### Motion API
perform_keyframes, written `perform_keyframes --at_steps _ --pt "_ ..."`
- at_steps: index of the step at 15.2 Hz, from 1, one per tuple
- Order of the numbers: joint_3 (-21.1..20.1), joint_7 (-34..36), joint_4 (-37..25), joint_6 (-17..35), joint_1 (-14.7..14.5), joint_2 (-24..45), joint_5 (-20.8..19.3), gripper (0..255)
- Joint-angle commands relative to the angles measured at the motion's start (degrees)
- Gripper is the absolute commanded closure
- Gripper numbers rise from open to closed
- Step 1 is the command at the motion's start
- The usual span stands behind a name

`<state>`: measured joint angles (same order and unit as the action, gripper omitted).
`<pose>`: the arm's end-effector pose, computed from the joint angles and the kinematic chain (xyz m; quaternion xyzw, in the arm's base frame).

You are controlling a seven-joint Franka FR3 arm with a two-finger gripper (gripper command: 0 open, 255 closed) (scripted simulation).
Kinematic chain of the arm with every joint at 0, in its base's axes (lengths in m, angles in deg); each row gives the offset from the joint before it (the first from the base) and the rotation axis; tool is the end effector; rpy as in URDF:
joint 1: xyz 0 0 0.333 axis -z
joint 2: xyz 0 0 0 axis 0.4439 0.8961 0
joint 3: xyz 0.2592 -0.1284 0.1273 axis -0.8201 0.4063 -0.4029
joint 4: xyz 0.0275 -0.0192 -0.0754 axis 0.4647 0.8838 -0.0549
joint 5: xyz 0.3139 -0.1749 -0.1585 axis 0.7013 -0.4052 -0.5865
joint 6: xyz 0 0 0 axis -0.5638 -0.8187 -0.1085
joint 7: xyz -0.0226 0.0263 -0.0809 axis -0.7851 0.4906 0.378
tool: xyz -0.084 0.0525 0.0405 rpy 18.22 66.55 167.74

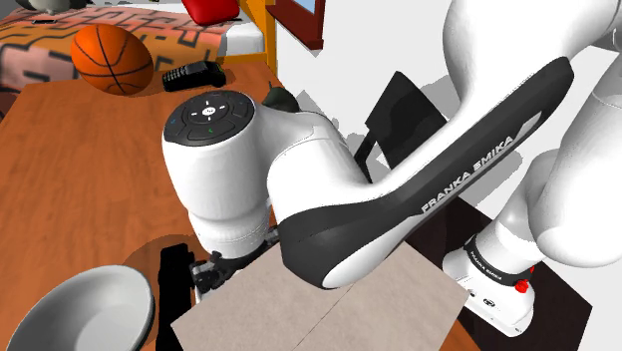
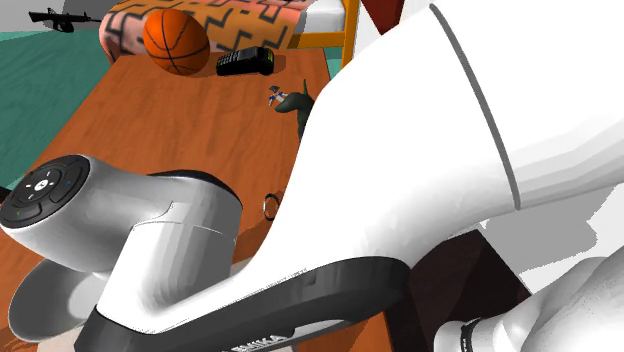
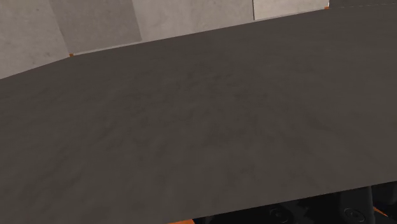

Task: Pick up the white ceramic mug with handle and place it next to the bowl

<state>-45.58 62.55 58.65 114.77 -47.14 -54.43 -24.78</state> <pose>0.2771 0.5057 0.3605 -0.9979 0.0584 -0.0265 0.0078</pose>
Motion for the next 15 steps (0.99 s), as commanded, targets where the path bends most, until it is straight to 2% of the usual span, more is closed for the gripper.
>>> perform_keyframes --at_steps 1,3,7,15 --pt "0.0 0.0 0.0 0.0 0.0 0.0 0.0 0" --pt "0.0 0.0 0.0 0.0 0.0 0.0 0.0 0" --pt "-1.3 -3.0 -2.9 -6.1 1.2 -4.6 4.5 0" --pt "-1.3 -3.0 -2.9 -6.1 1.2 -4.6 4.5 0"
